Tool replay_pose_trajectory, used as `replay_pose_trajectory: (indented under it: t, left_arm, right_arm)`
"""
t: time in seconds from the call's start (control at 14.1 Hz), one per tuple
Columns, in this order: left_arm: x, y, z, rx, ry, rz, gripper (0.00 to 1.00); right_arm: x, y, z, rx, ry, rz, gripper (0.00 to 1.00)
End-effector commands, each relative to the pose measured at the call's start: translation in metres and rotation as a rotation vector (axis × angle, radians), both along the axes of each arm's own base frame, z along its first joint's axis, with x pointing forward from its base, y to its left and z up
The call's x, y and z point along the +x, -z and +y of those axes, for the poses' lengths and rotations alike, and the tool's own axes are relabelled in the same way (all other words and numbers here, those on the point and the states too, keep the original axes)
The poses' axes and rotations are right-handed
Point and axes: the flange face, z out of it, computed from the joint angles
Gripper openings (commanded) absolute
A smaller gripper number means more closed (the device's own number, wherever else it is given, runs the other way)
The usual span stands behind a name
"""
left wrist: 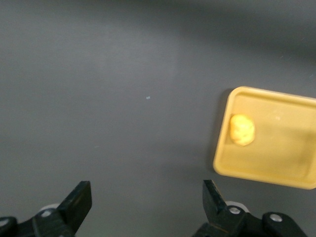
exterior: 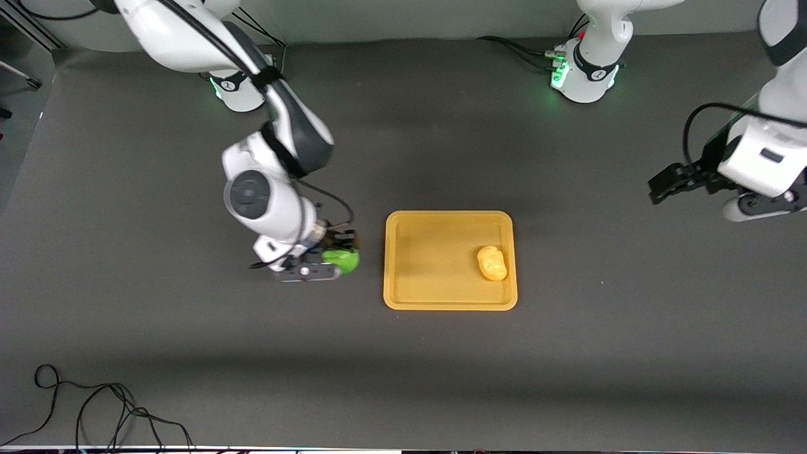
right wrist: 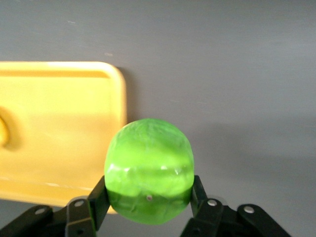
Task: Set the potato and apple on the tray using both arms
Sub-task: 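Carry the green apple with the right gripper onto the tray beside the potato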
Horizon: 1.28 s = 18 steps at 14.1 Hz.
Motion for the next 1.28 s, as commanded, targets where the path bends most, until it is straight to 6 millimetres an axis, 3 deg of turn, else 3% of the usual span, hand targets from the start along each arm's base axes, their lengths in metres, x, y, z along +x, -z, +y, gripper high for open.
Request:
replay_pose_trajectory:
  t: [0.0,0.07,0.28,0.43,0.71,1.06,1.13,1.2]
  left_arm:
    - [-0.013,0.002,0.043,0.020,0.158,0.038,1.00]
    - [-0.012,0.007,0.050,0.019,0.180,0.043,1.00]
    - [-0.006,0.019,0.051,0.019,0.218,0.021,1.00]
    - [-0.002,0.038,0.044,0.020,0.230,-0.009,1.00]
    - [0.012,0.046,0.044,-0.003,0.232,-0.014,1.00]
    - [0.027,0.035,0.043,-0.013,0.230,-0.033,1.00]
    - [0.028,0.034,0.041,-0.013,0.227,-0.035,1.00]
    - [0.028,0.033,0.038,-0.013,0.229,-0.036,1.00]
  right_arm:
    - [0.017,0.044,0.094,0.044,0.110,-0.027,0.36]
    - [0.015,0.059,0.114,0.061,0.143,-0.046,0.36]
    - [0.010,0.106,0.127,0.083,0.149,-0.076,0.36]
    - [0.007,0.120,0.128,0.075,0.151,-0.062,0.36]
    - [-0.006,0.111,0.142,0.080,0.131,-0.044,0.37]
    - [-0.024,0.118,0.155,0.059,0.122,-0.017,0.40]
    - [-0.026,0.123,0.154,0.051,0.120,-0.012,0.43]
    - [-0.025,0.123,0.153,0.046,0.118,-0.015,0.53]
